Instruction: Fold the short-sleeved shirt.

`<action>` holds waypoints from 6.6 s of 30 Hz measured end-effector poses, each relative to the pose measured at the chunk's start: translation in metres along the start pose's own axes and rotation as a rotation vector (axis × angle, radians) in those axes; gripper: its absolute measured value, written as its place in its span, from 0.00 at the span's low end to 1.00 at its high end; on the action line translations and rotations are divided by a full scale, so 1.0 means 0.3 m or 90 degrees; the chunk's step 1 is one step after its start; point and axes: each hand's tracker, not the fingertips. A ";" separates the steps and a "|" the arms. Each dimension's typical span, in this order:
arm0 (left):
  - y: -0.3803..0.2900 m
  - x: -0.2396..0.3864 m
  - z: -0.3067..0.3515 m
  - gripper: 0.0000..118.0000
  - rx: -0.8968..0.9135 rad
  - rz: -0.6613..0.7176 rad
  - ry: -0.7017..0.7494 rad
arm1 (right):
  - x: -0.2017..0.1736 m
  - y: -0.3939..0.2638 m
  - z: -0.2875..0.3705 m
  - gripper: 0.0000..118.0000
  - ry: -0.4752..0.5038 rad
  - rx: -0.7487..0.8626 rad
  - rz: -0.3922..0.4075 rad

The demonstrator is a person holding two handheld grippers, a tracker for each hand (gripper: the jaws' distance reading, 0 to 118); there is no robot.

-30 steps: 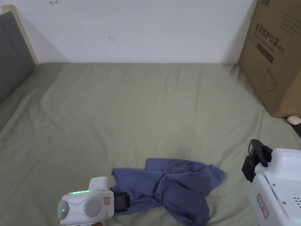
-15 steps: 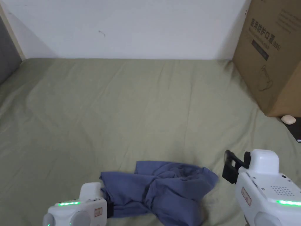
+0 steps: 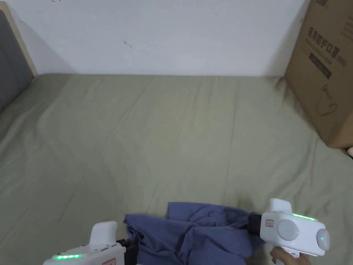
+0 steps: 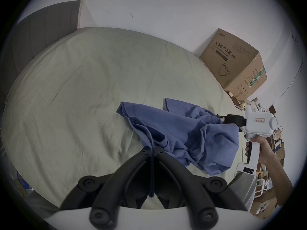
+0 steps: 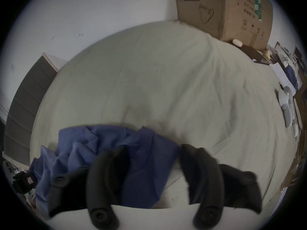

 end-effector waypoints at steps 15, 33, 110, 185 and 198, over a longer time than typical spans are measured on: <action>0.146 -0.066 0.164 0.02 0.116 0.078 -0.049 | -0.058 0.097 0.562 0.03 0.009 0.251 0.135; 1.019 -0.015 0.656 0.02 0.391 -0.040 0.082 | -0.194 0.678 1.034 0.03 -0.012 0.511 0.148; 0.008 -0.312 0.473 0.78 0.197 0.031 0.117 | -0.035 -0.296 0.737 0.88 -0.009 0.267 0.019; 0.830 -0.197 -0.272 0.02 0.072 -0.155 0.106 | 0.012 0.378 -0.076 0.92 -0.107 0.111 0.011; 0.753 -0.221 -0.120 0.02 0.099 -0.109 0.105 | -0.044 0.318 0.040 0.00 -0.125 0.131 0.113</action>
